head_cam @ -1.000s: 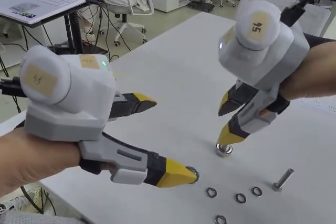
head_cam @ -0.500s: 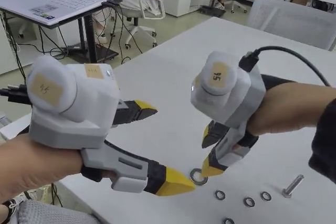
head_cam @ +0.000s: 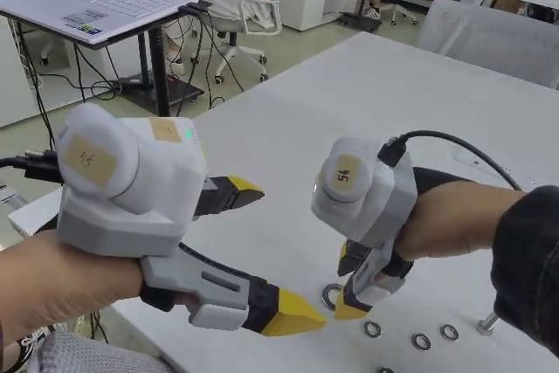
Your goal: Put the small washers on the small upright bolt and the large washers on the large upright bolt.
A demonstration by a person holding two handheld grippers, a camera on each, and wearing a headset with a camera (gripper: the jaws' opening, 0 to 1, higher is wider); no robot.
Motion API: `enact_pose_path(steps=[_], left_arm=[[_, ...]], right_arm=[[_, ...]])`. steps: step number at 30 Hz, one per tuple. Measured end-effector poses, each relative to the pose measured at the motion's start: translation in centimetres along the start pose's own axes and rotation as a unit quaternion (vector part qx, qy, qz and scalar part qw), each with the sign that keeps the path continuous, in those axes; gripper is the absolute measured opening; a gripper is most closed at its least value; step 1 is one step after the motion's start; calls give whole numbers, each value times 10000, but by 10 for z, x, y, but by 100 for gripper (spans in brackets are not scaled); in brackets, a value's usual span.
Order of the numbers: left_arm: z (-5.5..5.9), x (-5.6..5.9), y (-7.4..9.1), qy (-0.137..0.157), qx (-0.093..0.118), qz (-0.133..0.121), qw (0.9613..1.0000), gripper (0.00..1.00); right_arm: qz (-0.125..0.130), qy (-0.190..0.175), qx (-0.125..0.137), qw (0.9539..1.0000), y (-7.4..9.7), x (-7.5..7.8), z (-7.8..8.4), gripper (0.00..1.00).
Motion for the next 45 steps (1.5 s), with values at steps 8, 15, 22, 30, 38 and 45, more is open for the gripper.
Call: enact_pose_path(steps=[8,15,22,30,38,45], left_arm=[[2,-1,1,5,-30,-12,10000,88],[4,-1,2,2,-40,-2,10000,88],[4,-1,1,3,-53,30,10000,88],[3,-2,-1,-1,-51,42,10000,88],[4,-1,-2,-12,-77,57,10000,87],[4,-2,-2,-10,-88,54,9999,87]], right_arm=[[48,-27,-54,10000,-6,3,3,32],[49,-52,-52,10000,-8,2,2,30],[34,-96,-2,9999,-9,4,2,27],[40,-97,-8,9999,-9,4,2,25],[62,-75,-16,10000,-8,4,3,24],[39,-95,-44,9999,-6,4,4,24]])
Point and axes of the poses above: the centre of the closed fingertips' face, and the gripper's own axes: y roughly backward along the fingers, x roughly to its right, z roughly out of its underside, the point moved 4 cm from there along y, roughly backward along the fingers, and after that the axes turned 1 degree about y, right-handed, at the moved point
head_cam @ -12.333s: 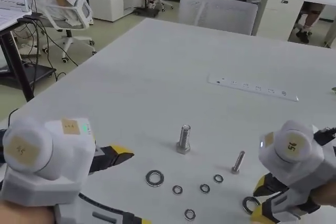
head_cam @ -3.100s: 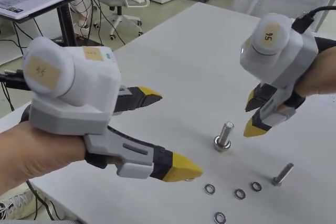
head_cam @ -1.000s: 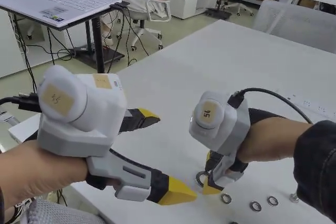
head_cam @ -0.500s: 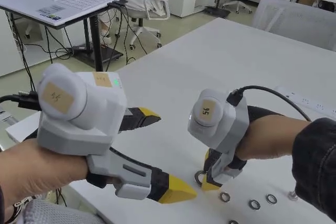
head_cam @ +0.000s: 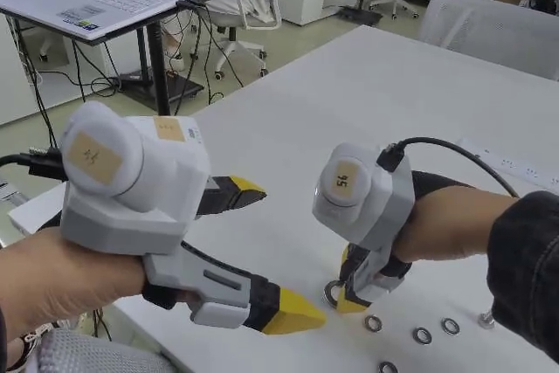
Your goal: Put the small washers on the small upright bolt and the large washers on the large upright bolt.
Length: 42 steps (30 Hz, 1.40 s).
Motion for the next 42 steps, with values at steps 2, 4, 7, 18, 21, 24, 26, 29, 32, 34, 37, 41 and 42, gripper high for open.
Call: enact_pose_path(steps=[2,4,7,18,21,24,26,29,32,34,37,41,42], left_arm=[[0,0,0,-8,-4,8,10000,87],[0,0,-1,-14,-17,27,10000,87],[-1,1,-2,-37,-26,50,10000,87],[-6,-1,-9,-131,-61,158,9998,87],[-9,-1,-11,-164,-59,201,9996,87],[-12,-1,-13,-192,-52,239,9995,87],[-12,-1,-16,-196,-77,275,9994,87],[-11,-1,-18,-203,-106,318,9992,87],[-11,0,-21,-208,-112,360,9991,87],[-12,1,-23,-218,-108,380,9990,87],[-12,2,-25,-232,-118,423,9988,87],[-15,4,-28,-266,-127,468,9985,87],[-15,4,-28,-271,-135,478,9984,87]], right_arm=[[-18,-29,8,10000,3,0,1,24],[2,-42,18,10000,5,1,1,24],[-2,-74,30,10000,9,0,2,24],[91,-208,31,9997,25,-2,11,24],[119,-244,27,9996,30,-3,14,24],[141,-278,36,9995,35,-5,17,24],[152,-312,44,9994,38,-6,19,24],[150,-376,84,9991,44,-8,22,24],[183,-417,75,9989,49,-9,27,24],[190,-448,62,9988,53,-10,31,24],[218,-513,67,9984,59,-11,37,24],[285,-582,57,9979,67,-10,46,24],[306,-622,68,9976,70,-10,48,24]])
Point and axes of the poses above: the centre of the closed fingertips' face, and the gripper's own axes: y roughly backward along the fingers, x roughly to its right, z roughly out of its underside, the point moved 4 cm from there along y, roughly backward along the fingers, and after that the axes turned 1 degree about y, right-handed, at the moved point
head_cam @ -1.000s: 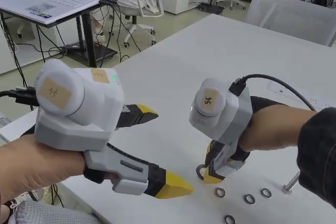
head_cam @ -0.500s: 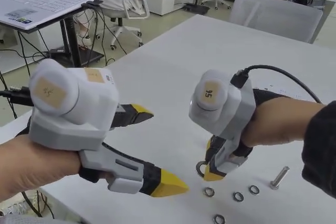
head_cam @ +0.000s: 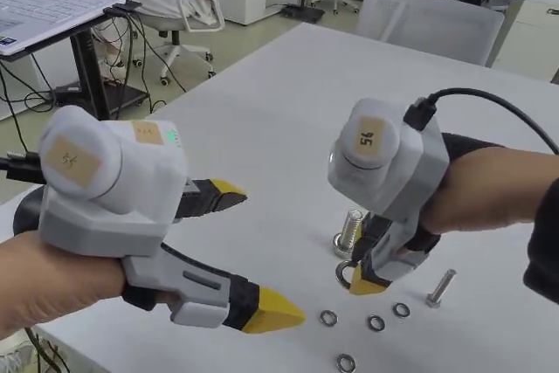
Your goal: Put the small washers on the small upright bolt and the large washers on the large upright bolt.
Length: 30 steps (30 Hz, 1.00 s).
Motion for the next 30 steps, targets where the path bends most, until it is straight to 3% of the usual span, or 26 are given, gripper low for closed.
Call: enact_pose_path(steps=[15,30], left_arm=[[-7,1,-6,-85,-18,67,9999,87],[-5,-1,-12,-54,-60,91,9999,87]], right_arm=[[373,-247,-24,9990,30,23,24,24],[624,-222,113,9977,43,46,9,24]])
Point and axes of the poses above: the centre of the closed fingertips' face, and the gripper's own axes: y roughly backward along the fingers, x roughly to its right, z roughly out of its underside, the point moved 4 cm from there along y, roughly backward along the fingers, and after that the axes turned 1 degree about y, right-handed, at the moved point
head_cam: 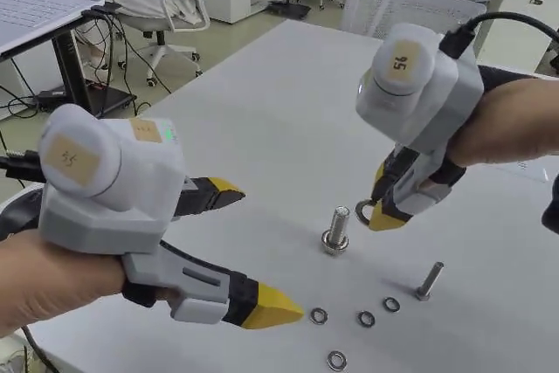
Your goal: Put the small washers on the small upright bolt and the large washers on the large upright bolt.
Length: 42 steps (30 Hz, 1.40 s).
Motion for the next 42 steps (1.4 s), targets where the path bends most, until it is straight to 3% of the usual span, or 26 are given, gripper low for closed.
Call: enact_pose_path(steps=[13,27,42], left_arm=[[8,-4,-6,80,-113,16,9999,87],[11,-7,-9,124,-183,8,9998,87],[14,-12,-13,173,-238,-36,9996,87]], right_arm=[[2,48,90,9999,-8,17,-13,24],[-189,65,4,9998,-30,25,-14,24],[-321,63,-51,9995,-40,27,-8,24]])
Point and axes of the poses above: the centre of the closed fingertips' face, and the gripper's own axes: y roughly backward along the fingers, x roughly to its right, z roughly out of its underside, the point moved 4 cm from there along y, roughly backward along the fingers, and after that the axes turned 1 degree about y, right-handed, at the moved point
